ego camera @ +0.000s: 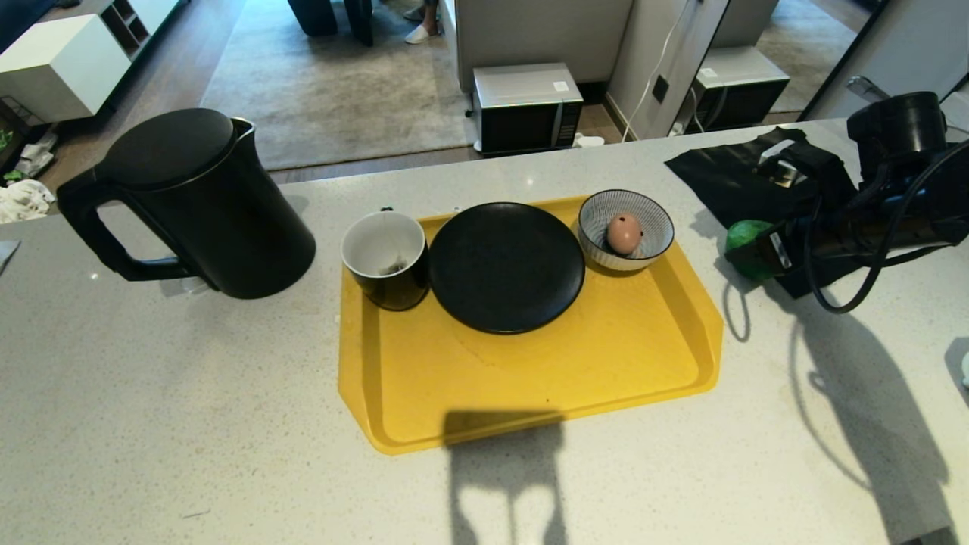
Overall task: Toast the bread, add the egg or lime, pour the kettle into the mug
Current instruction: Put the fruit on a plate
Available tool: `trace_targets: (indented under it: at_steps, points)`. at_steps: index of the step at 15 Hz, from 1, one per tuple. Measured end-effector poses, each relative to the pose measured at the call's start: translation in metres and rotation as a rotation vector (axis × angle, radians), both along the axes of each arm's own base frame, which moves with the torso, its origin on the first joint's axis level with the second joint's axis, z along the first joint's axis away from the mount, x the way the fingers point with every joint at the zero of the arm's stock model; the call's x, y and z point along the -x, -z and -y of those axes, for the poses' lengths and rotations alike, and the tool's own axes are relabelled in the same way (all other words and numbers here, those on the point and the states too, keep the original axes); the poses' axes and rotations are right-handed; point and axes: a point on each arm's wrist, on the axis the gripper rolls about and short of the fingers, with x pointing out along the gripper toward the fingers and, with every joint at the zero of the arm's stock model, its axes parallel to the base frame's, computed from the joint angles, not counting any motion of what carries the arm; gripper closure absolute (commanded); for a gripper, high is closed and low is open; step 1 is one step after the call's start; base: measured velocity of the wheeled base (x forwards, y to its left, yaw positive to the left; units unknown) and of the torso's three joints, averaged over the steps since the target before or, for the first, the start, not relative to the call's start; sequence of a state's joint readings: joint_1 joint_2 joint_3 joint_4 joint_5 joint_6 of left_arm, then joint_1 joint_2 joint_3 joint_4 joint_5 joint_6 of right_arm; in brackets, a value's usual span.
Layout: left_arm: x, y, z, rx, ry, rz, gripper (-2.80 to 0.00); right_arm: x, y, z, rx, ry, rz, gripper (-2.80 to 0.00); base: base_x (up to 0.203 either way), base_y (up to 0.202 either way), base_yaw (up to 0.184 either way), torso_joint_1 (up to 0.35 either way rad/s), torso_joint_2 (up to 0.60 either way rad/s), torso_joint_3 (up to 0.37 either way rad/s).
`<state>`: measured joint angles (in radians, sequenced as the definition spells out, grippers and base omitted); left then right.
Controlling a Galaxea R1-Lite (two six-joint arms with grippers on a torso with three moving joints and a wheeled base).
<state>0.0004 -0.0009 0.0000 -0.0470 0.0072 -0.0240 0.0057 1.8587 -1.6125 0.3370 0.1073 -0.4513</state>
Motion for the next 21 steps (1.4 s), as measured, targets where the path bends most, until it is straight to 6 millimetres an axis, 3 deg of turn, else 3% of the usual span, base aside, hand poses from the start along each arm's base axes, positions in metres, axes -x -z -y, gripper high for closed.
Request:
trace_targets:
  at_steps: [6, 9, 12, 16, 21]
  points:
    - [0.0, 0.0, 0.0, 0.0, 0.0, 0.0, 0.0, 0.003, -0.001, 0.0, -0.001, 0.001, -0.001, 0.0, 0.0, 0.0, 0.0, 0.0, 0.0, 0.0]
    - [0.0, 0.0, 0.0, 0.0, 0.0, 0.0, 0.0, 0.016, -0.009, 0.002, -0.01, 0.009, 0.015, 0.0, 0.0, 0.0, 0.0, 0.0, 0.0, 0.0]
    - [0.0, 0.0, 0.0, 0.0, 0.0, 0.0, 0.0, 0.041, -0.021, 0.003, -0.053, 0.027, 0.035, 0.0, 0.0, 0.0, 0.0, 0.0, 0.0, 0.0]
    - [0.0, 0.0, 0.0, 0.0, 0.0, 0.0, 0.0, 0.09, -0.035, 0.002, -0.091, 0.015, 0.071, 0.0, 0.0, 0.0, 0.0, 0.0, 0.0, 0.0]
    - [0.0, 0.0, 0.0, 0.0, 0.0, 0.0, 0.0, 0.144, -0.019, -0.007, -0.08, -0.123, 0.051, 0.0, 0.0, 0.0, 0.0, 0.0, 0.0, 0.0]
